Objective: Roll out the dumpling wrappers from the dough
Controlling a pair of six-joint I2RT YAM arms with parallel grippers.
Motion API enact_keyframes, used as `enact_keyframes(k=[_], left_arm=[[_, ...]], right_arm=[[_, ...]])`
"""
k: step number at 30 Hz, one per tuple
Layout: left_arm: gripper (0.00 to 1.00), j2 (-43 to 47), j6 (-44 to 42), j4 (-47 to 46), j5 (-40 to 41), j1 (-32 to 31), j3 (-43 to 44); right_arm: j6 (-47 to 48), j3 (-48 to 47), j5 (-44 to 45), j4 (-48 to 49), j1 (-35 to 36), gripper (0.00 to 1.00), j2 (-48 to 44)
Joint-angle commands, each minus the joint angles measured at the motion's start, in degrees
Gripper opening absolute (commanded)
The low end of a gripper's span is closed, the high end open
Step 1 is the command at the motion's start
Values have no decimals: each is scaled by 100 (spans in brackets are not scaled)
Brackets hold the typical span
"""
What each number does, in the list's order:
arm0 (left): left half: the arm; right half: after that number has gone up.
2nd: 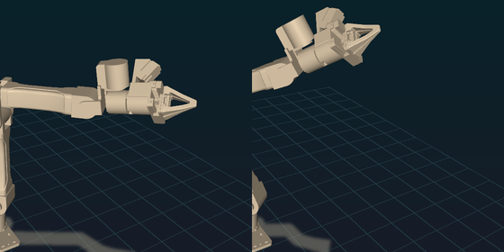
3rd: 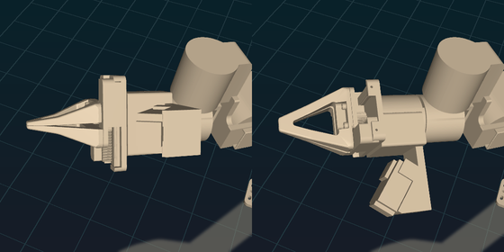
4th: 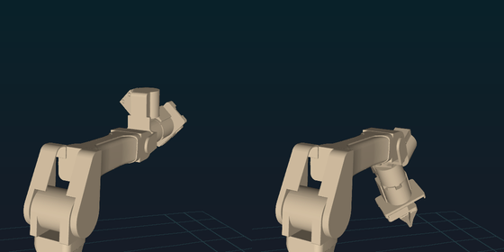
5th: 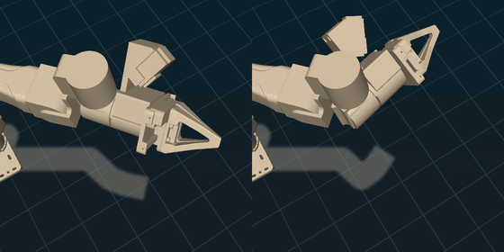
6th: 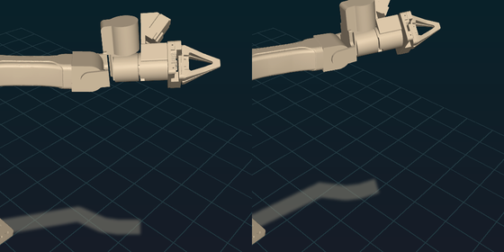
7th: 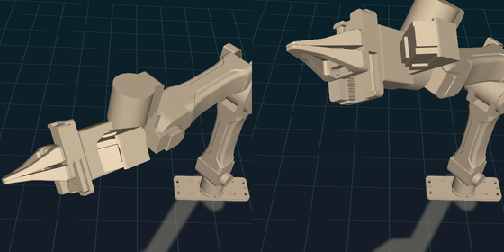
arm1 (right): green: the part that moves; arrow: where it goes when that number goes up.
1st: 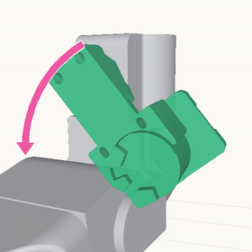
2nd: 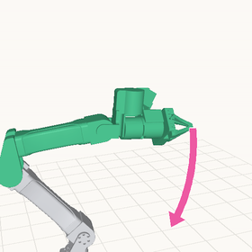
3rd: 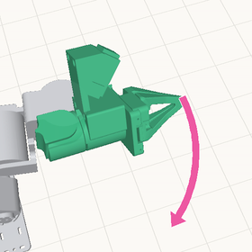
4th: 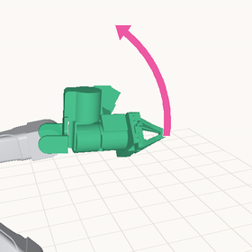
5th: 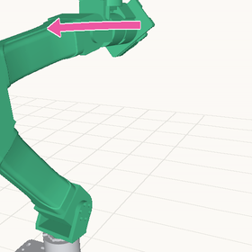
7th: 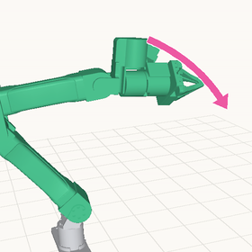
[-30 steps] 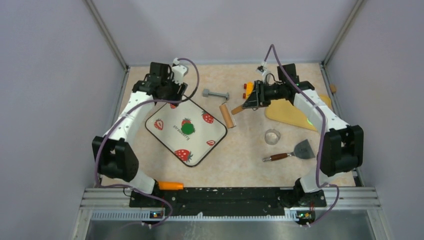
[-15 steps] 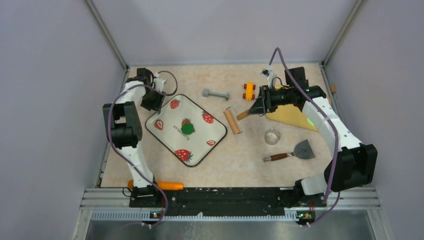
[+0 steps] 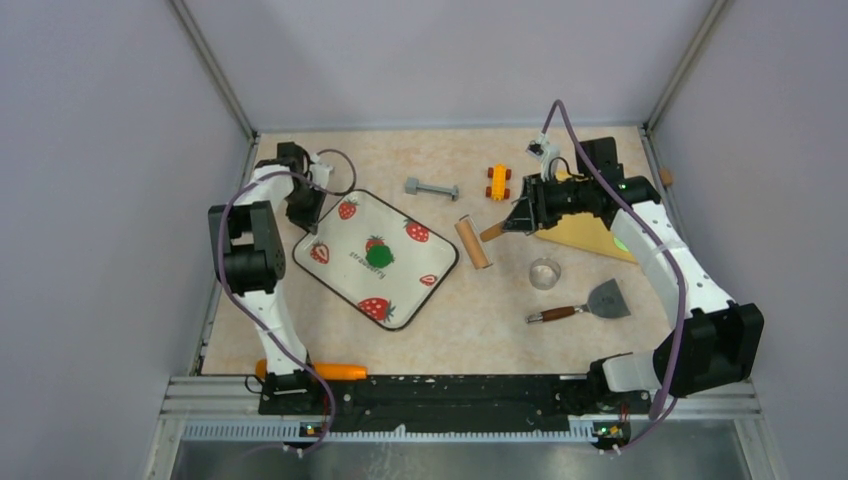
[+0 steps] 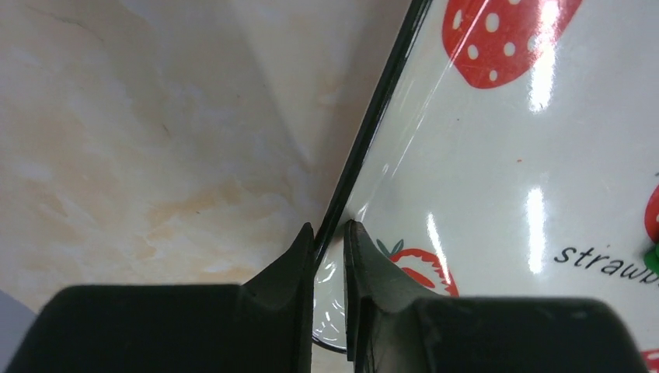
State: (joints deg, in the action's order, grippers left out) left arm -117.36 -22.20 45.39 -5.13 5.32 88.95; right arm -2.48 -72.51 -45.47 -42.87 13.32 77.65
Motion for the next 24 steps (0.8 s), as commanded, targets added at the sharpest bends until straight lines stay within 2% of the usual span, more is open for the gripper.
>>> enact_keyframes(k=[1, 8, 12, 18, 19, 21, 24], left_arm=[[16, 294, 604, 471, -437, 48, -397], [0, 1007, 1197, 670, -1347, 39, -1248], [0, 1235, 1539, 1023, -1874, -38, -1317], [1, 1667, 1722, 973, -2212, -491, -1719], [6, 1713, 1708, 938, -2245, -708, -1808], [24, 1828, 1657, 888, -2080, -1048, -1938], [40, 1995, 1635, 907, -1963, -1169, -2068]], right_arm=[[134, -44, 7, 195, -32, 0, -146], [123, 17, 112, 299, -40, 0, -120], [107, 34, 250, 357, -33, 0, -84], [-133, -60, 683, 501, -35, 0, 58], [-213, -61, 736, 526, -33, 0, 76], [-377, -38, 822, 584, -35, 0, 113], [-489, -20, 961, 590, -36, 0, 149]])
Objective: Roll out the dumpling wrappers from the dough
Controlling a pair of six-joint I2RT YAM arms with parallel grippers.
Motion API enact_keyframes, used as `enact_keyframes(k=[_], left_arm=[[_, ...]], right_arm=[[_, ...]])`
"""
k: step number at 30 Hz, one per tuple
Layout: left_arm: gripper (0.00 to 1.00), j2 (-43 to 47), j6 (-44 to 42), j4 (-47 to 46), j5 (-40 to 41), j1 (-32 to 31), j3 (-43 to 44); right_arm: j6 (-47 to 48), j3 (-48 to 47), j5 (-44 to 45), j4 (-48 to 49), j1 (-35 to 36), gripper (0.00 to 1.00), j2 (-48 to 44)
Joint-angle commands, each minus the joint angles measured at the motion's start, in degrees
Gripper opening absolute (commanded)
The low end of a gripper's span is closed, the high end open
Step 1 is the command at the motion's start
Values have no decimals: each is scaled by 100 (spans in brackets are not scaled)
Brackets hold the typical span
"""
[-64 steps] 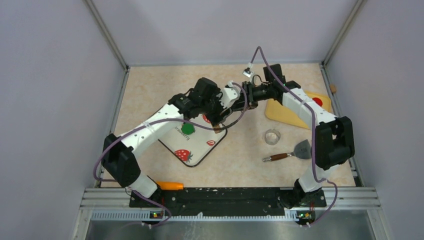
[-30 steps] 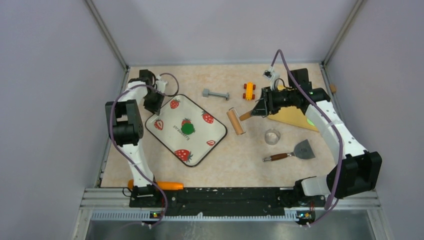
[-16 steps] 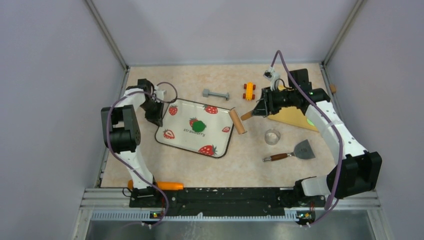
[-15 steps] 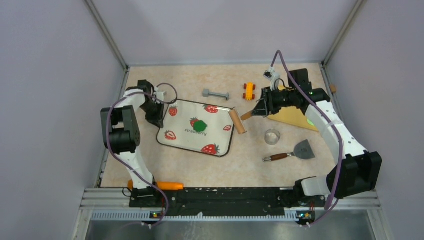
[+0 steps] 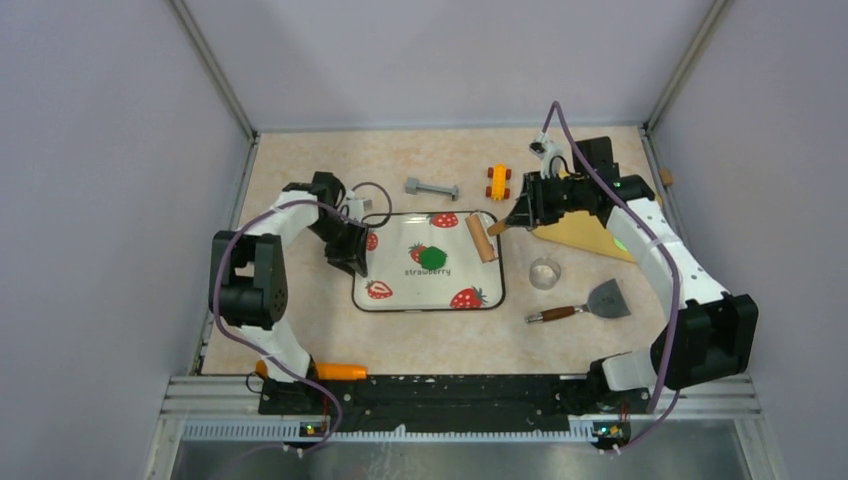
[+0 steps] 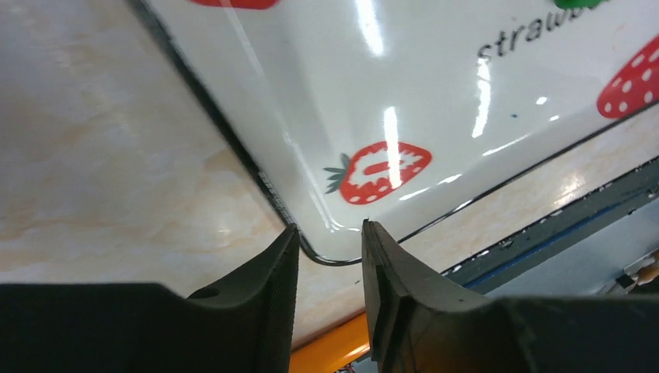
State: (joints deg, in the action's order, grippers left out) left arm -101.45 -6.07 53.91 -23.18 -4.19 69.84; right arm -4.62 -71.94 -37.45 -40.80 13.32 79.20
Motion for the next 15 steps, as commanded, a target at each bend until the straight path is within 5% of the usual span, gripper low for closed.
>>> enact_keyframes(k=[1, 8, 12, 15], left_arm=[[42, 448, 21, 59, -118, -200, -194], [50, 1390, -495, -293, -827, -110, -103], [62, 2669, -938, -2275, -1107, -639, -803], [71, 2910, -1146, -3701, -1117, -1354, -989]], right_arm=[[-273, -82, 189, 356, -36, 0, 8], [-436, -267, -86, 351, -35, 0, 448], [-499, -484, -587, 481, -32, 0, 1024], [-1551, -565, -912, 1169, -32, 0, 1335]])
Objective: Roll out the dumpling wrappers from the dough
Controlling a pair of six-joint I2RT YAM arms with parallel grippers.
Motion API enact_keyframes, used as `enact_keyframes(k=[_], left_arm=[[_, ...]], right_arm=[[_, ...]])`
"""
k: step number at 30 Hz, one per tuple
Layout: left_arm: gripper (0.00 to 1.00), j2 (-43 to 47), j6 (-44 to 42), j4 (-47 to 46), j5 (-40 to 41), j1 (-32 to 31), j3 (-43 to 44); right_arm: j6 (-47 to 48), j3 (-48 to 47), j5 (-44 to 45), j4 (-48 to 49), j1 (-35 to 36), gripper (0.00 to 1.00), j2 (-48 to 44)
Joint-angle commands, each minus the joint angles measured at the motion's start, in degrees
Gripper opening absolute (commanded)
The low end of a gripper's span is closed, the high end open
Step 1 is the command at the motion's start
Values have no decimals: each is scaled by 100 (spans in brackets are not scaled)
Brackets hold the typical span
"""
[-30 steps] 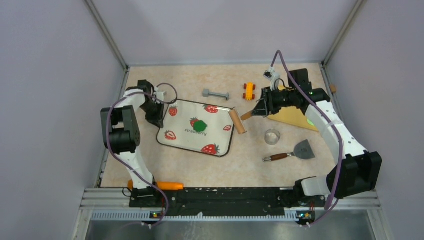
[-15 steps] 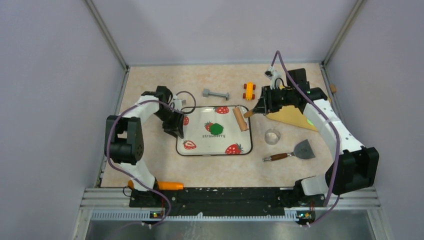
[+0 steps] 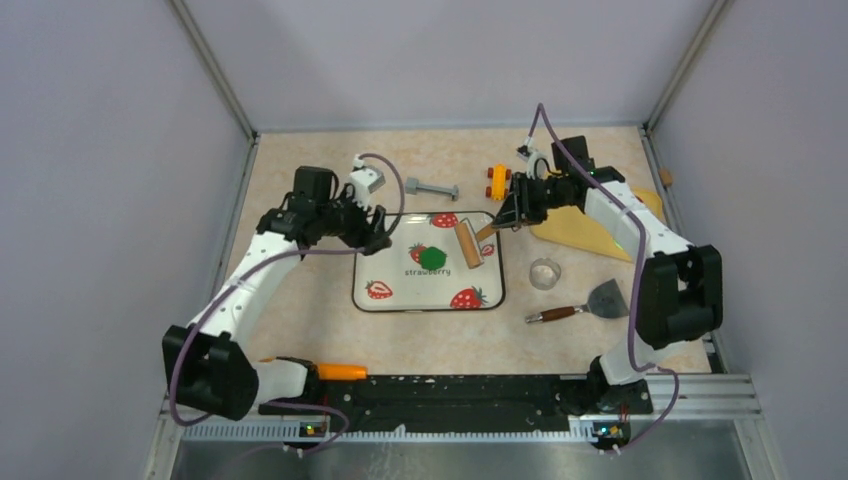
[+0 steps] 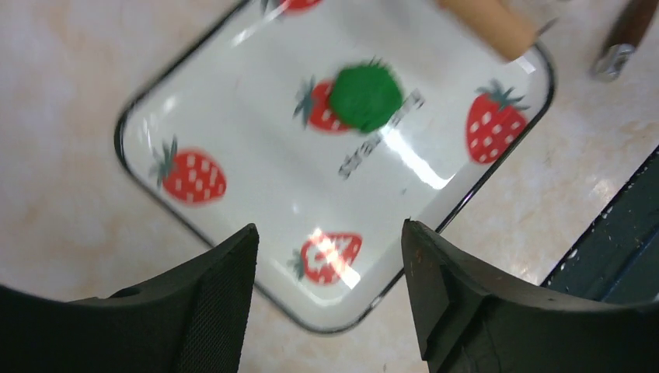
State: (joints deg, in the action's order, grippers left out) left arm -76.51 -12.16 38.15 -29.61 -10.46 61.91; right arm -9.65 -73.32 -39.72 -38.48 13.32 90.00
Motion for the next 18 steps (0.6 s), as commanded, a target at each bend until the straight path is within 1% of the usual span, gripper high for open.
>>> enact_keyframes(k=[1, 2, 4, 5, 7, 9, 11, 15, 18], left_arm=[[72, 270, -801, -2228, -713, -946, -46], [72, 49, -1116, -2195, -910, -1198, 147], [68, -519, -1419, -2030, -1111, -1453, 579], [65, -913, -1348, -2023, -1102, -1522, 796], [61, -1406, -694, -2141, -1142, -1559, 1356], [56, -1768, -411, -2304, -1259, -1636, 1686], [55, -2084, -386, -2685, -1415, -1703, 1782], [54, -2488, -783, -2863, -1433, -1921, 1924], [54, -2590, -1075, -2839, -1454, -2110, 1847]], right_arm=[[-1288, -386, -778, 1244, -7, 0, 287], [-1374, -382, -811, 1526, 49, 0, 339], [-1368, -473, -857, 1577, 201, 0, 573], [-1384, -500, -966, 1612, 257, 0, 700], [-1454, -519, -1241, 1686, 329, 0, 866], [-1187, -713, -1276, 1303, 399, 0, 1004], [-1157, -870, -1267, 1014, 380, 0, 1099], [-1944, -670, -1891, 1535, 279, 0, 1308], [-1914, -651, -1827, 1549, 304, 0, 1294]])
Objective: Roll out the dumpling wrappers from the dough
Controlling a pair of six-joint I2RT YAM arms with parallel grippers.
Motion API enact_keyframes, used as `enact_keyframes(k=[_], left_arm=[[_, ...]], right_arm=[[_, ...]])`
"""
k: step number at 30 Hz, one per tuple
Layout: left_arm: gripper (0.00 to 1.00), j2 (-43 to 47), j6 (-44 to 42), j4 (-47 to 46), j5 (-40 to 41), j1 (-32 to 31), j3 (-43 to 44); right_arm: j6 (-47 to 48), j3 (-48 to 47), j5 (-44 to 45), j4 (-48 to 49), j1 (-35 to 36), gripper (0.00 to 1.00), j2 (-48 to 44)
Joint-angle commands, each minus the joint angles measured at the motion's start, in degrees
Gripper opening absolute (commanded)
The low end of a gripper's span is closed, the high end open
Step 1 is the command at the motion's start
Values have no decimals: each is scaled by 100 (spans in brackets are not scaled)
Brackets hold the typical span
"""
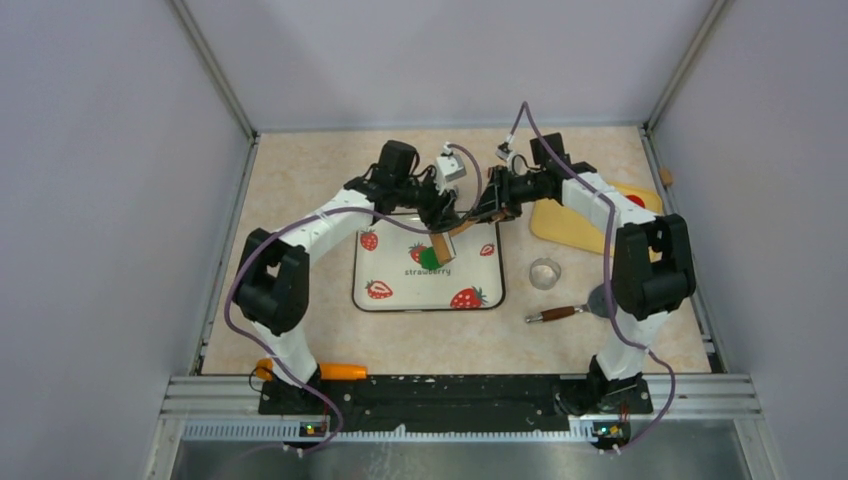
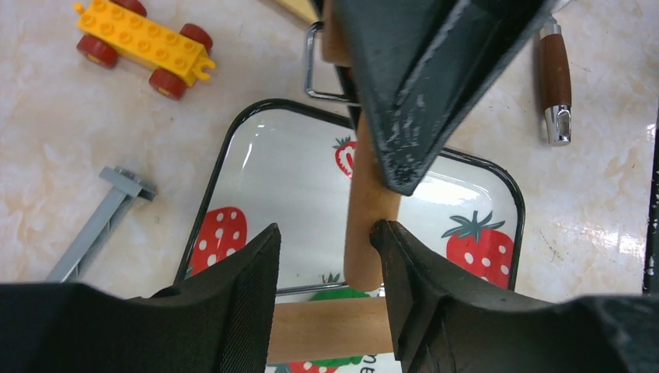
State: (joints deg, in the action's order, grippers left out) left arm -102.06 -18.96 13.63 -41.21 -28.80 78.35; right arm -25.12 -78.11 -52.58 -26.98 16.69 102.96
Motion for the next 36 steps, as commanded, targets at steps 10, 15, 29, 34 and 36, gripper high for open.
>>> enact_keyframes(k=[10, 15, 29, 34, 36], left_arm=[[40, -235, -834, -404, -26, -533, -106], [18, -218, -801, -710, 361, -534, -571], [0, -191, 324, -1832, 1224, -515, -1353], [0, -211, 663, -2154, 1503, -508, -1831], [0, -190, 738, -2213, 1544, -511, -1991]], right_arm=[[-110, -209, -296, 46, -38, 0, -39], [-83, -120, -197, -1, 15, 0, -54], [423, -303, 873, -219, 564, 0, 147], [602, -378, 1144, -274, 657, 0, 540], [702, -416, 1291, -335, 705, 0, 690]])
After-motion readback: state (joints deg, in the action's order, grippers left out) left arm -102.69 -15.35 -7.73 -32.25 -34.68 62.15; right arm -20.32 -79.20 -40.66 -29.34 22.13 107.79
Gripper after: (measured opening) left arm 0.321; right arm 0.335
